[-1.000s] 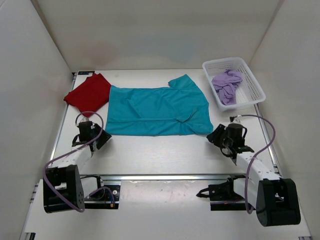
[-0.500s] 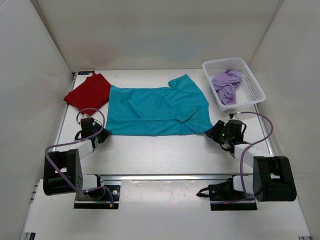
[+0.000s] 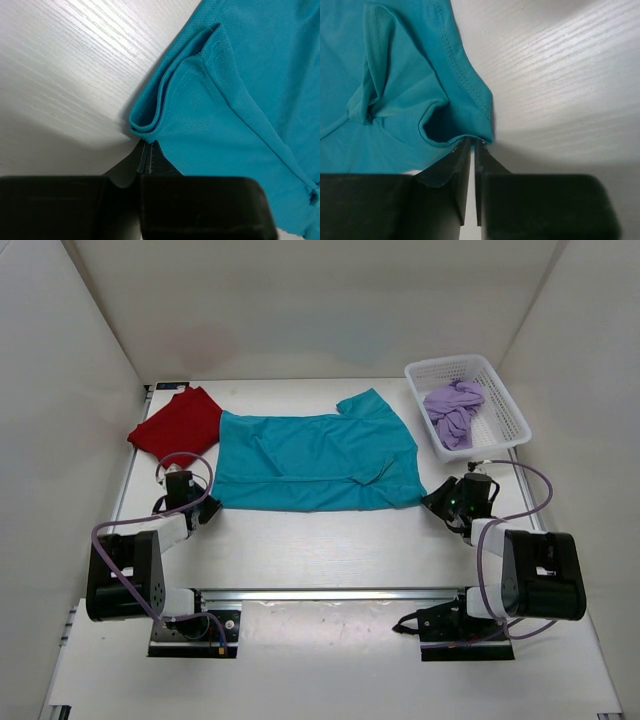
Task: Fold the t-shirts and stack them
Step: Fold the flattened tshirt in 1/3 of the way
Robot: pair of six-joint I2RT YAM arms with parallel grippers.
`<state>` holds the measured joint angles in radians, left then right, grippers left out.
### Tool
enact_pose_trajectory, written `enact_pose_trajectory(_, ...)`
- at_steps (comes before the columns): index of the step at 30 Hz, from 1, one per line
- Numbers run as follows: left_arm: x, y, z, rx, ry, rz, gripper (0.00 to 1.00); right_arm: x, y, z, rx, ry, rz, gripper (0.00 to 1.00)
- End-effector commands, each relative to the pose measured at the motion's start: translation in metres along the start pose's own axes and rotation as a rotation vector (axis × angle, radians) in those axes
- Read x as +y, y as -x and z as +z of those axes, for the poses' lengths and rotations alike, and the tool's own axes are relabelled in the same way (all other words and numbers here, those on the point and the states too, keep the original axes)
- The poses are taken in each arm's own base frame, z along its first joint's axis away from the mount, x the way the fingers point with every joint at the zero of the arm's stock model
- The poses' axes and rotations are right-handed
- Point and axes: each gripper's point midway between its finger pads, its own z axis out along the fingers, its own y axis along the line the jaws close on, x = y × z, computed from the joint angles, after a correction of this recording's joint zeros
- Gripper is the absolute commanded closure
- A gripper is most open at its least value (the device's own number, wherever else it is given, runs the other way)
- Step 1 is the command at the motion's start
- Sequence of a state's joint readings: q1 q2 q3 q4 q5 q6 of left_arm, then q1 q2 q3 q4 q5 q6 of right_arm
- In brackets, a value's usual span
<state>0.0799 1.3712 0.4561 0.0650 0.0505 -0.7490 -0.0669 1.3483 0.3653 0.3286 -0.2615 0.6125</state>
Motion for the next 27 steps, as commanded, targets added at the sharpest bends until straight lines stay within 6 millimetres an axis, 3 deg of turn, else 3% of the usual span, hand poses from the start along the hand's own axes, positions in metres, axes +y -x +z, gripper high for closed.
enact_pose_trajectory(1,0.003,0.005,-0.001,-0.019,0.029,0.014,1.0,0.019,0.028,0.006,-0.07,0.054,-0.013,0.95)
enact_pose_trajectory(3,0.008,0.007,-0.001,-0.019,0.041,0.004,1.0,0.013,0.025,0.007,-0.065,0.043,0.0,1.0)
enact_pose_trajectory(9,0.007,0.006,-0.01,-0.029,0.036,0.022,1.0,0.005,0.026,-0.005,-0.098,-0.003,0.015,1.0)
enact_pose_trajectory(11,0.005,0.004,-0.012,-0.034,0.026,0.044,1.0,0.001,0.018,-0.009,-0.094,-0.026,0.011,1.0)
enact_pose_trajectory(12,0.011,-0.001,-0.014,-0.015,0.044,0.046,1.0,0.006,0.019,-0.012,-0.107,-0.014,-0.017,0.99)
enact_pose_trajectory(13,0.012,-0.004,-0.016,-0.009,0.047,0.051,1.0,0.011,0.017,-0.013,-0.106,0.003,-0.036,0.91)
enact_pose_trajectory(14,0.017,-0.002,-0.016,-0.02,0.05,0.033,1.0,0.025,0.009,-0.011,-0.065,0.025,-0.11,0.61)
enact_pose_trajectory(18,0.015,-0.005,-0.016,-0.012,0.045,0.04,1.0,0.018,0.0,-0.002,0.012,-0.008,-0.102,0.56)
enact_pose_trajectory(22,0.015,-0.005,-0.019,-0.012,0.039,0.047,1.0,0.012,-0.005,0.01,0.049,-0.016,-0.061,0.6)
enact_pose_trajectory(24,0.013,-0.003,-0.02,-0.023,0.036,0.059,1.0,0.012,0.008,0.015,0.034,-0.008,-0.04,0.68)
enact_pose_trajectory(27,0.014,-0.009,-0.02,-0.006,0.035,0.059,1.0,0.015,-0.001,0.021,0.074,0.007,-0.018,0.9)
